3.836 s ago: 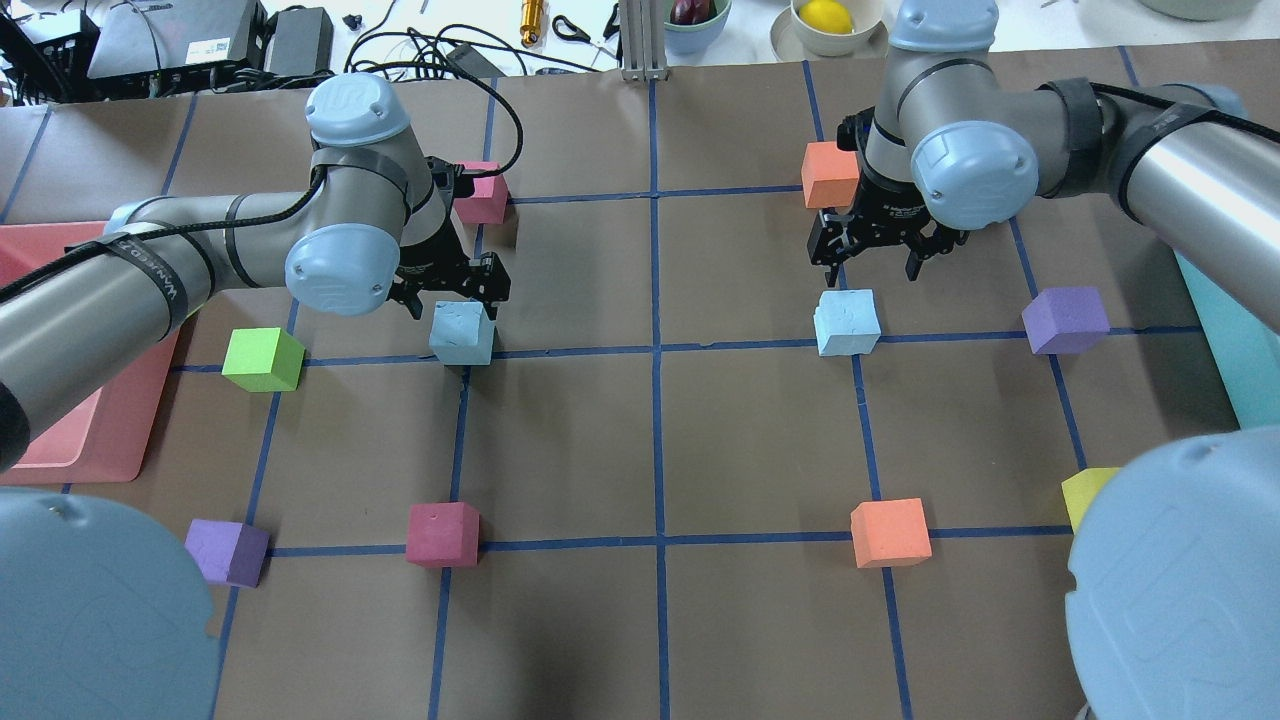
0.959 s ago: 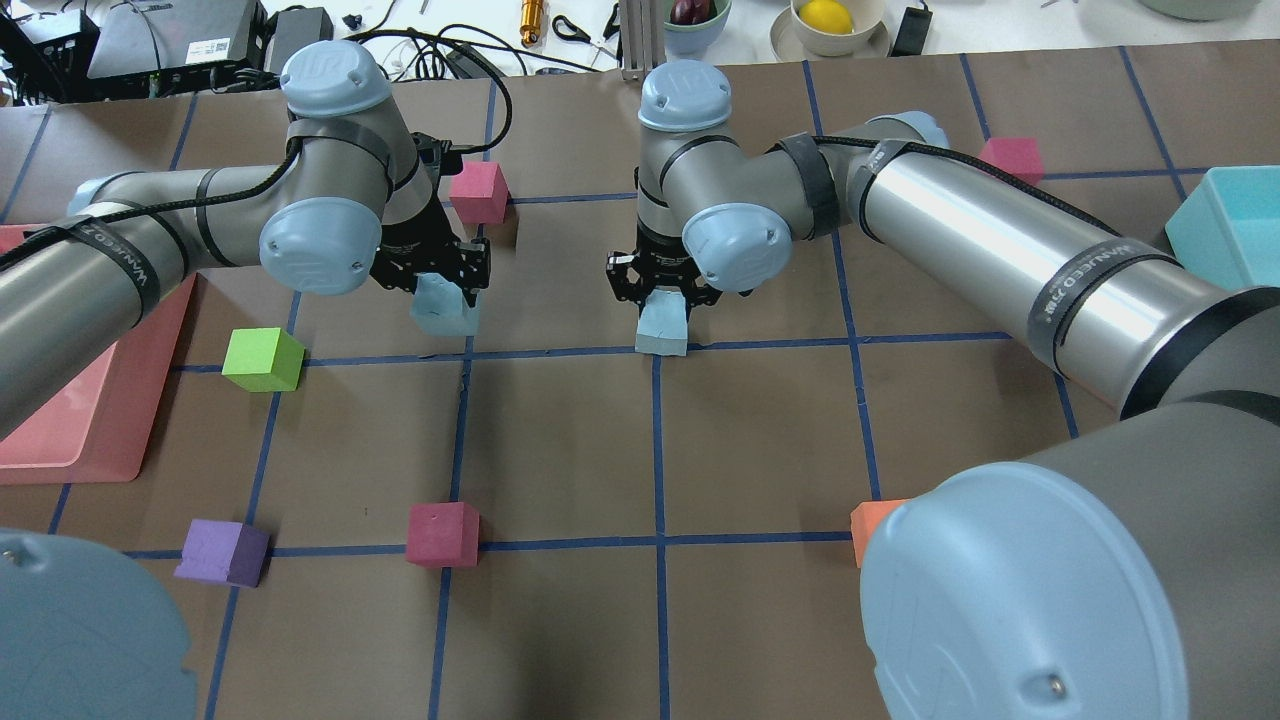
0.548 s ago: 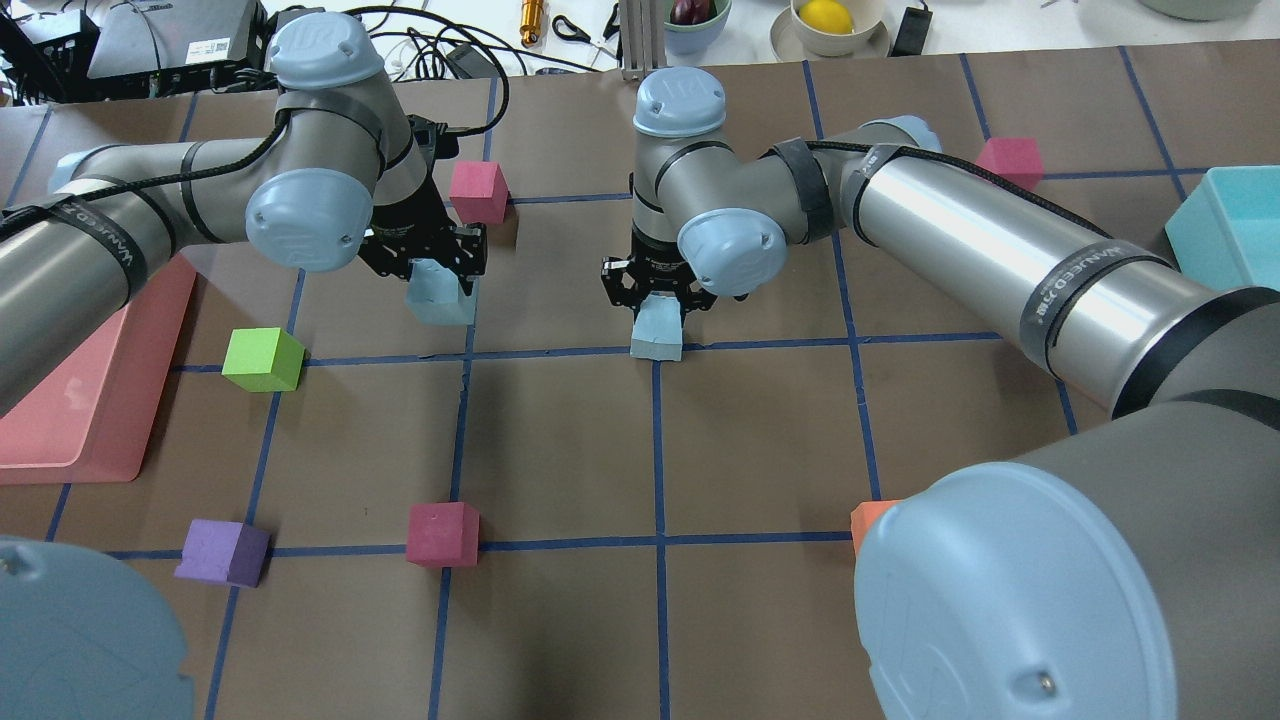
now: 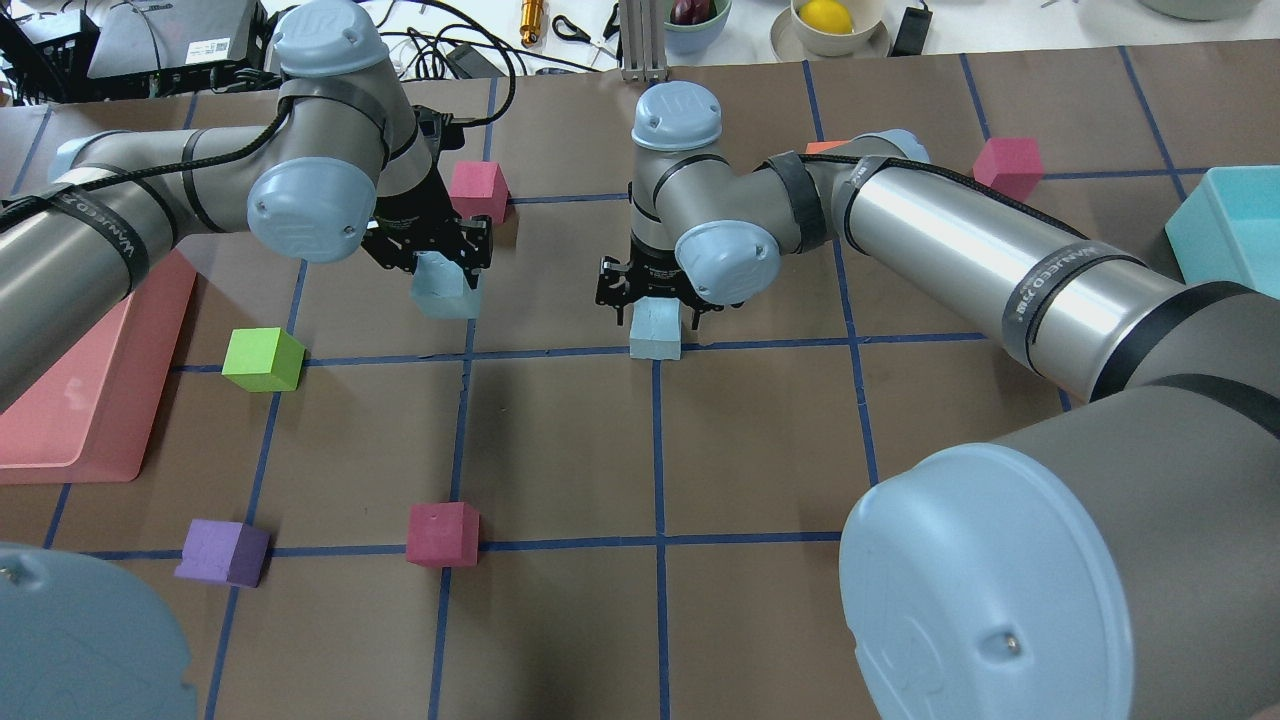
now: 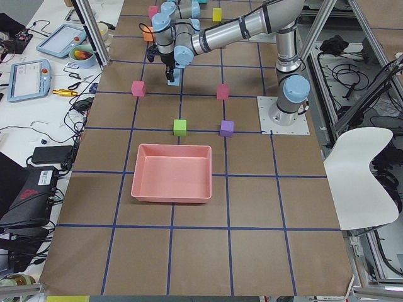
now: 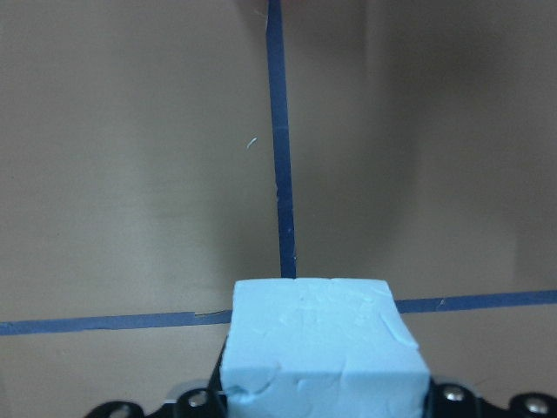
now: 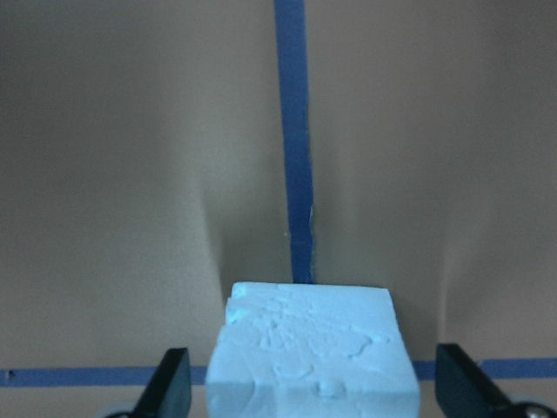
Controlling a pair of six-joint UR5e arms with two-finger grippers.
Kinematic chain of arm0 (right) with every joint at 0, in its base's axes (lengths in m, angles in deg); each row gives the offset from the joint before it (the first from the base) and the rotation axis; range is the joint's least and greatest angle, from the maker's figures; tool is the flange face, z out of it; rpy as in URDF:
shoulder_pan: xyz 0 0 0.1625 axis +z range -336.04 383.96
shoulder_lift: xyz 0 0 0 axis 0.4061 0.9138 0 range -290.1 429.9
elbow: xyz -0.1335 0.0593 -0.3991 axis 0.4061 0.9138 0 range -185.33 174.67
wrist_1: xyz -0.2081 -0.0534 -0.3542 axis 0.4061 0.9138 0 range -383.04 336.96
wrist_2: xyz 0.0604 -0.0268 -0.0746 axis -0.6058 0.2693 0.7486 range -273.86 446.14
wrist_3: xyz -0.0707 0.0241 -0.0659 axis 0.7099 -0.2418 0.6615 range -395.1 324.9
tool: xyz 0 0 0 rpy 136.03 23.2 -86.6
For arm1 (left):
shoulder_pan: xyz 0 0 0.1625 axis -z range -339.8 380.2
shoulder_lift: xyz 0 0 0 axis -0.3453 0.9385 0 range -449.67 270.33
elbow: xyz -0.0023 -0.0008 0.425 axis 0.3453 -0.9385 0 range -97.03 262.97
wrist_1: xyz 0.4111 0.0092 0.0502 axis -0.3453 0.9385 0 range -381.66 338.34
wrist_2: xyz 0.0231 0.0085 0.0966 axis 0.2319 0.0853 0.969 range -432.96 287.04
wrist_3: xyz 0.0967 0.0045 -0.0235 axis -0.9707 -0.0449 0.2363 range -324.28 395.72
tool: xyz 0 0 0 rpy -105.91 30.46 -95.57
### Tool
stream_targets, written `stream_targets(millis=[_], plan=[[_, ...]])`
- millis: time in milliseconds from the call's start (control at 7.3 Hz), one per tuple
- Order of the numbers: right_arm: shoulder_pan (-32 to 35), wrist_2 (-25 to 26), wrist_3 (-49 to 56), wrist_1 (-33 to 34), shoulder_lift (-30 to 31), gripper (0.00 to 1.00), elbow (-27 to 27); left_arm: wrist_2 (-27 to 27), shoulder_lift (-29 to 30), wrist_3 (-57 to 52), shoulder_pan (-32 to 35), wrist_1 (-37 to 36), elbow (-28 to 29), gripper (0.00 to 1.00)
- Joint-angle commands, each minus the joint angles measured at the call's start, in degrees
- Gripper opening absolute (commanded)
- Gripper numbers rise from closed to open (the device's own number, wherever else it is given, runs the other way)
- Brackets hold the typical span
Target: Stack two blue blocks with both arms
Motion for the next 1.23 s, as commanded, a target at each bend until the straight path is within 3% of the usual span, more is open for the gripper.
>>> stream_targets(millis=[0,548,959,1096], plan=[[-0.5,1.0,0.8,-2.3,2.7,1.00,0.4,0.1,-0.7,0.0,0.3,0.0,0.0,0.00],[-8.8,3.2,5.3,-18.2,14.1,1.00,2.8,0.3,0.9,5.2,6.2,-0.2,2.9,0.00],[-17.3,3.7,18.5,-24.6,23.6,1.00,-0.5,-6.3,2.0,11.4,9.5,-1.0,3.5,0.00],[-19.5,4.7,19.5,-24.8,26.9,1.00,-2.8,-6.3,2.6,12.8,11.7,-2.0,3.6,0.00]])
